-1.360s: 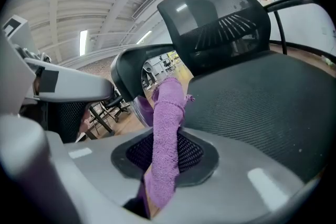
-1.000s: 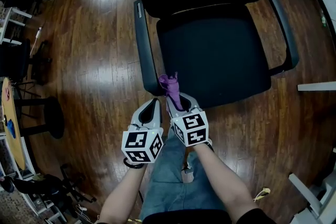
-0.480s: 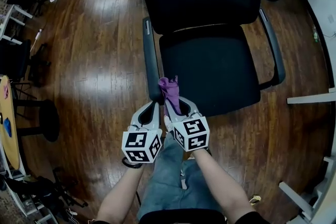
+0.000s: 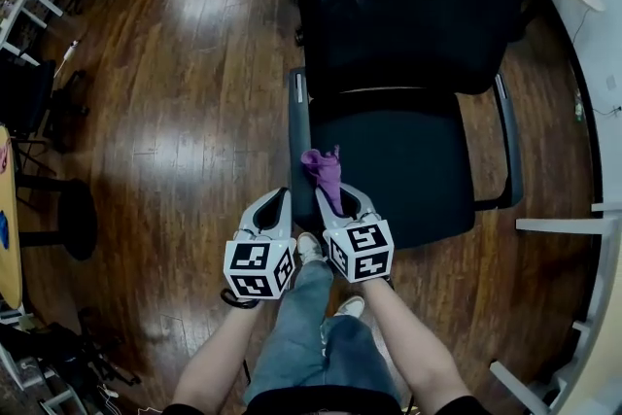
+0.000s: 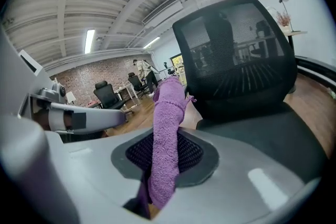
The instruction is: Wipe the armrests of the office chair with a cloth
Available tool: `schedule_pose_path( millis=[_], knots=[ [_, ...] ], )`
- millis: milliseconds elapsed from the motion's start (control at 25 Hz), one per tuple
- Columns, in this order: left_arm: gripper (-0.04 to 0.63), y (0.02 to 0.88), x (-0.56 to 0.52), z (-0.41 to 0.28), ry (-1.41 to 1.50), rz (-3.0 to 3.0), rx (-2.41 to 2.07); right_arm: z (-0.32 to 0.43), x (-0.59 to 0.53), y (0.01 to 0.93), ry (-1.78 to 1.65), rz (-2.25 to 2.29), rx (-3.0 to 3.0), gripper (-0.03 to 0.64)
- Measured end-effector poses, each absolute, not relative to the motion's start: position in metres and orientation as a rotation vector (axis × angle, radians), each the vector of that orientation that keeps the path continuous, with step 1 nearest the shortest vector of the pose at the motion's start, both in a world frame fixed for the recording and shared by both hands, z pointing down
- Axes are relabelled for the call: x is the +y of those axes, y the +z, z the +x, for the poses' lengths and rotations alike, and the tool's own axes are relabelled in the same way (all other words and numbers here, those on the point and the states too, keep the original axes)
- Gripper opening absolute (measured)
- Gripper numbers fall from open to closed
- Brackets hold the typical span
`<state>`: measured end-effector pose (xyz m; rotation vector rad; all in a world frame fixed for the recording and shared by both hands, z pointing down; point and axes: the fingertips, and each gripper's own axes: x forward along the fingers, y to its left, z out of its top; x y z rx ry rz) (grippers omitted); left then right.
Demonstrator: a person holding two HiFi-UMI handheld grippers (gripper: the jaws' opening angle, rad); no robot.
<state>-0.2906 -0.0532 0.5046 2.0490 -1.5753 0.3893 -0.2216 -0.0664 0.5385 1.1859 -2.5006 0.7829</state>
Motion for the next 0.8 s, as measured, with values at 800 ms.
schedule_pose_path(
  millis=[800],
  knots=[
    [0.003, 0.516, -0.193, -0.317, 0.355, 2.073, -1.476, -0.246, -0.218, 0.537, 0.701, 1.238, -2.417, 0.074]
  ],
)
